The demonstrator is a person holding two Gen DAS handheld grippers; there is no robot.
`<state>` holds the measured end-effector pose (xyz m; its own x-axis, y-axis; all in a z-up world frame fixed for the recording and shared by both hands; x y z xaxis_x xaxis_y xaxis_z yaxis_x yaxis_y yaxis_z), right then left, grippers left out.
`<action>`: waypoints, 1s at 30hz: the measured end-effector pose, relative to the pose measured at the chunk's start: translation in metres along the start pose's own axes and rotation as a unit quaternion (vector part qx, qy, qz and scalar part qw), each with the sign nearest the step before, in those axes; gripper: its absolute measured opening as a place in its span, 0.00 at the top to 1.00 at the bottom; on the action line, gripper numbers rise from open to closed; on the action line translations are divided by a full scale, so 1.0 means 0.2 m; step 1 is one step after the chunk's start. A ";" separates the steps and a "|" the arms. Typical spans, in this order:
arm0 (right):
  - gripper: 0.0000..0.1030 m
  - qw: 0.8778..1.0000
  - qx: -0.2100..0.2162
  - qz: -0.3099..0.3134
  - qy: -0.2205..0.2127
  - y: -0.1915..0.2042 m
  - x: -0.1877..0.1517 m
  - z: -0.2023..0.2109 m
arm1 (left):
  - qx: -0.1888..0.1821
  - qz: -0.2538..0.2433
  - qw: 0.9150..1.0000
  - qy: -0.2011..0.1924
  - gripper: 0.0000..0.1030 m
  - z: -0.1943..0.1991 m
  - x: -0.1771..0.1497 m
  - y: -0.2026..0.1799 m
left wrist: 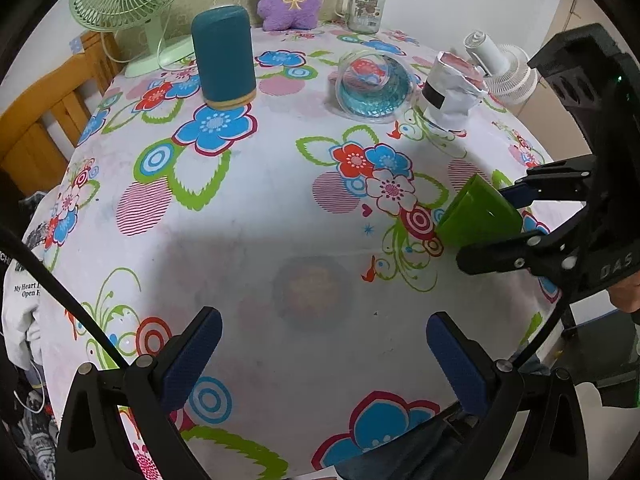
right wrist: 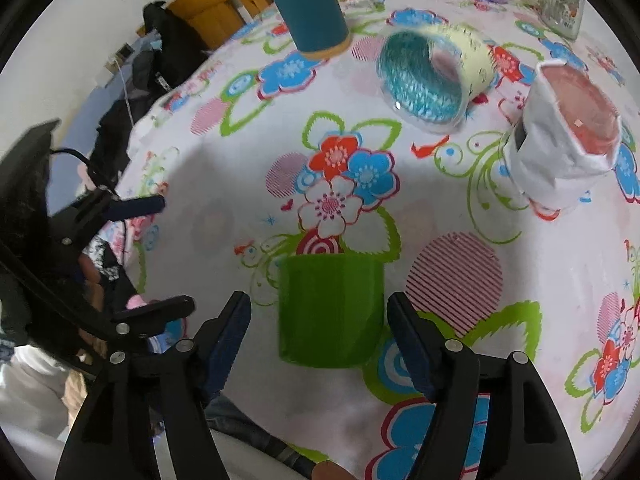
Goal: Flip cup upside down
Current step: 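Lower the green cup onto the tablecloth and open the right tool, then move the left tool to the green cup and grasp its side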
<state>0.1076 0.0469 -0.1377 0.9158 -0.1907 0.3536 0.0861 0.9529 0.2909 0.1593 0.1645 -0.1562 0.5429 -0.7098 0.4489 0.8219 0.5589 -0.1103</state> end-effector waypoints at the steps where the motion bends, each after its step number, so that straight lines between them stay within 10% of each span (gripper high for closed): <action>1: 0.27 1.000 0.009 -0.001 -0.005 0.00 0.00 0.04 | -0.003 0.002 1.000 0.000 0.00 0.00 0.00 0.00; 30: 0.23 0.994 -0.016 -0.013 -0.107 -0.49 -0.34 0.63 | -0.087 0.180 0.980 -0.015 0.00 -0.10 0.19 -0.42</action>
<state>-0.0122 -0.0633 -0.0773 0.8094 -0.2583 0.5274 0.1243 0.9531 0.2760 0.1136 0.0820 -0.1467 0.7993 -0.4658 0.3797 0.5971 0.6871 -0.4140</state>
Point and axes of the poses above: each gripper's, at about its wrist camera, not at the fingertips, and z roughly against the way its jaws point, y to its left, x to its top, the point moved 4 cm from there along -z, roughly the way its jaws point, and after that the axes turned 6 degrees about z, right-handed, at the moved point
